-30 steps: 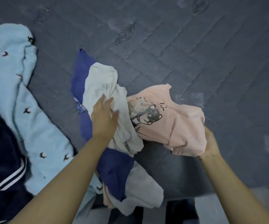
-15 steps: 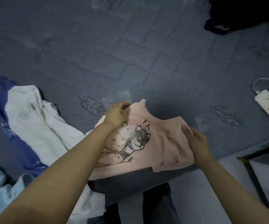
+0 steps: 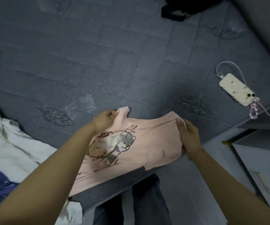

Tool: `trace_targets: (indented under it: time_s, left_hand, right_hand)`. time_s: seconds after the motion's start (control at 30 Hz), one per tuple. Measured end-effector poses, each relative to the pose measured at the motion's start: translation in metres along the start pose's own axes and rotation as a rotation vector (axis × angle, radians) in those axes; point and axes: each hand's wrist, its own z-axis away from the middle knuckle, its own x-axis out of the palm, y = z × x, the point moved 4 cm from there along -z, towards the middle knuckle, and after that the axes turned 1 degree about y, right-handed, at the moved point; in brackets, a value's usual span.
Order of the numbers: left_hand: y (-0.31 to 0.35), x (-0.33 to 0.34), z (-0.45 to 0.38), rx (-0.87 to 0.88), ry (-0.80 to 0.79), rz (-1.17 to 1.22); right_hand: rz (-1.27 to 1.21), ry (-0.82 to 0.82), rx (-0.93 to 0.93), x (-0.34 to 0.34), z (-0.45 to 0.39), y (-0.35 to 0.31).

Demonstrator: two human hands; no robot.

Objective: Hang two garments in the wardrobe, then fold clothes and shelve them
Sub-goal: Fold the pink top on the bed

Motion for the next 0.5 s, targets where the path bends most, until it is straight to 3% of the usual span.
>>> trace_targets:
  time_s: [0.27, 0.5]
  left_hand:
    - [0.082, -0.073, 0.093, 0.341, 0.202, 0.409]
    - [0.165, -0.146, 0.199, 0.647, 0.163, 0.312]
  right_hand:
    - [-0.023, 0.116, -0.175, -0.052, 0.073, -0.069]
    - [-0.040, 0.211, -0.348, -0.100, 0.186, -0.166]
